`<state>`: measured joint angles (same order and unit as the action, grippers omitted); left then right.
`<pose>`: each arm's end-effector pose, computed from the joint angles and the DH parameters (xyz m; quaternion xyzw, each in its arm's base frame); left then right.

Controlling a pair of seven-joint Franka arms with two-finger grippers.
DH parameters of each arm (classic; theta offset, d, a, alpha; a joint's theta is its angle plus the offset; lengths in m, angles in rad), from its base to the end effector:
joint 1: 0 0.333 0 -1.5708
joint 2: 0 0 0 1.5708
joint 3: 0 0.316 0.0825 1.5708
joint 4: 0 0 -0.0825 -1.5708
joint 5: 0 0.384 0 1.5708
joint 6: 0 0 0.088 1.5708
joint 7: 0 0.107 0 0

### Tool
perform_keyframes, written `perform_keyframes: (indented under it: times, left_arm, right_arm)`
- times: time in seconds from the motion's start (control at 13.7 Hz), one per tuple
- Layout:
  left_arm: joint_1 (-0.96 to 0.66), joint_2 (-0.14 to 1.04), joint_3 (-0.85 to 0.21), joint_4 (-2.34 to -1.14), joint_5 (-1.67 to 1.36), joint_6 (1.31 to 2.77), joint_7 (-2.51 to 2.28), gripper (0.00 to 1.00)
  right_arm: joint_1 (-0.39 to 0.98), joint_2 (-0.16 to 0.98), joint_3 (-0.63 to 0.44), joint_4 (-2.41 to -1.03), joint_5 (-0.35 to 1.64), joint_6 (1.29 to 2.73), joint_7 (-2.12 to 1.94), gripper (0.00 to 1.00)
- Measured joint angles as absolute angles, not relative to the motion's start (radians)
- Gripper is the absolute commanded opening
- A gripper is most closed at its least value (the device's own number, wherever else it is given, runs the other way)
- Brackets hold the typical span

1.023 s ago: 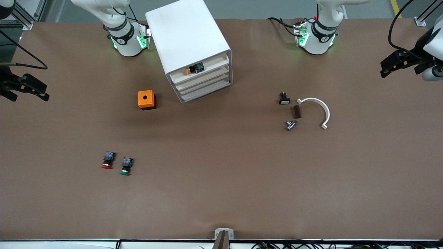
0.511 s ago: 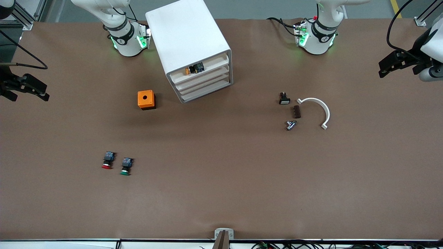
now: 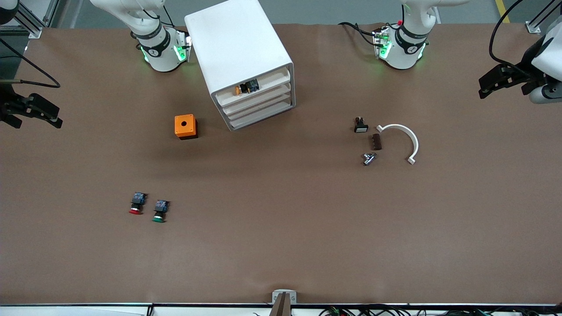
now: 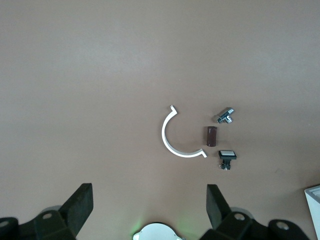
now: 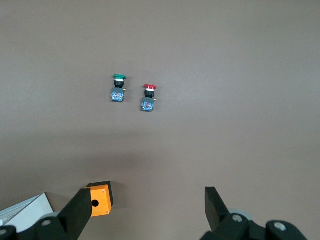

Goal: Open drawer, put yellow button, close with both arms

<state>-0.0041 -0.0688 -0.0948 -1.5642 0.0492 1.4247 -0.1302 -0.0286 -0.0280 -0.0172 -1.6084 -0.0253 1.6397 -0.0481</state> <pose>0.5154 -0.0472 0.6522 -0.9988 -0.0186 0.0321 0.0316 0.5519 -0.0280 0.6284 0.9995 0.0016 0.0290 0.0138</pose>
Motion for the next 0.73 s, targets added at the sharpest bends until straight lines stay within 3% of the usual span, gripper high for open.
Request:
perform_keyframes:
  times: [0.73]
  left_arm:
    - [-0.008, -0.069, -0.097, -1.583, -0.003, 1.451, -0.13, 1.0]
  right_arm:
    - [-0.029, -0.032, -0.015, -1.608, -0.025, 1.634, -0.048, 1.0]
